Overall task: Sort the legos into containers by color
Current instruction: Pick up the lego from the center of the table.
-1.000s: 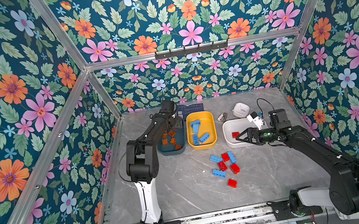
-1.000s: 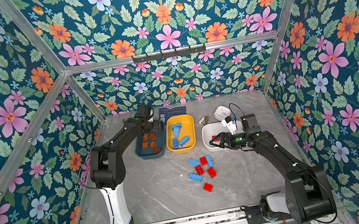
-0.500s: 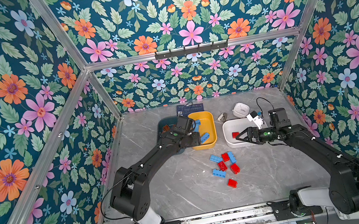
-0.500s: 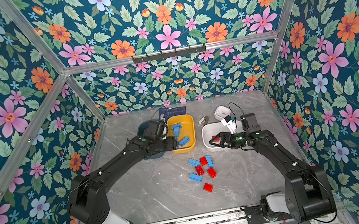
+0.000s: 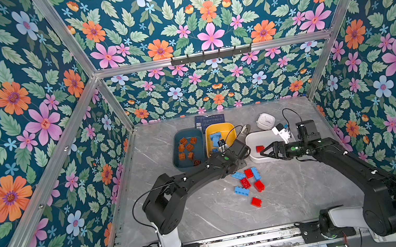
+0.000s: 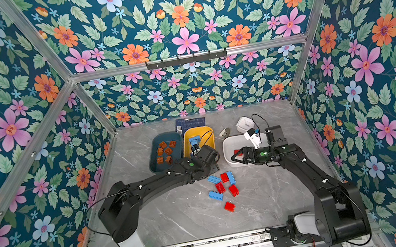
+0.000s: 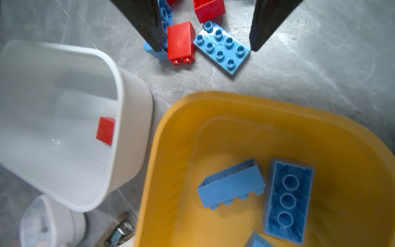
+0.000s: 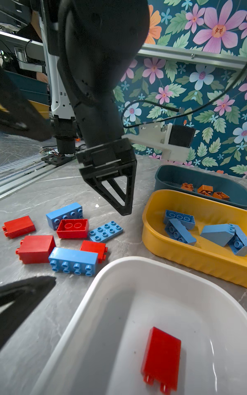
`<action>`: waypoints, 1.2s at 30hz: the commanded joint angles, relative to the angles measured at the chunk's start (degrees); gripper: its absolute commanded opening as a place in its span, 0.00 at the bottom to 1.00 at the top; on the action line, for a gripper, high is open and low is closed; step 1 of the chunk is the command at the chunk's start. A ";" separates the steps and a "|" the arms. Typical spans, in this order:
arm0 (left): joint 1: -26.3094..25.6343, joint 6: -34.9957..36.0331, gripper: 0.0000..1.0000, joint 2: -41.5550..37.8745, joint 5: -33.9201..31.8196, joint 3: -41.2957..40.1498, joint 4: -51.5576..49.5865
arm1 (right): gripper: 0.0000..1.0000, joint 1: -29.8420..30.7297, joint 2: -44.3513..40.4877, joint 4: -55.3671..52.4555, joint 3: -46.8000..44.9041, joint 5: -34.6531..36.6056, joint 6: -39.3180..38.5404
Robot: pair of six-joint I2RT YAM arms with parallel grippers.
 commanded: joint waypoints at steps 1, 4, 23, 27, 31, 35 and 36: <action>-0.84 -6.96 0.66 2.18 -4.18 1.66 -4.32 | 0.99 0.04 0.14 -0.65 -0.19 -0.03 -1.48; -1.65 -9.06 0.66 4.52 -4.52 2.93 -5.48 | 0.99 0.04 0.40 -1.21 -0.10 -0.15 -2.28; -3.75 -16.23 0.54 12.39 -4.03 6.56 -11.01 | 0.99 0.03 2.06 -1.25 -0.48 -0.83 -3.91; -4.53 -16.23 0.53 12.48 -4.02 6.84 -12.38 | 0.99 0.04 2.01 -1.31 -0.58 -0.85 -4.00; -5.22 -15.58 0.49 12.65 -2.97 6.40 -12.96 | 0.99 0.04 1.77 -1.28 -0.71 -0.96 -3.92; -5.32 -14.36 0.43 13.29 -4.00 7.52 -16.05 | 0.99 0.04 1.50 -1.02 -1.20 -0.89 -3.85; -5.38 -14.10 0.42 13.35 -4.22 7.71 -16.46 | 0.99 0.04 1.45 -0.79 -1.24 -0.93 -3.73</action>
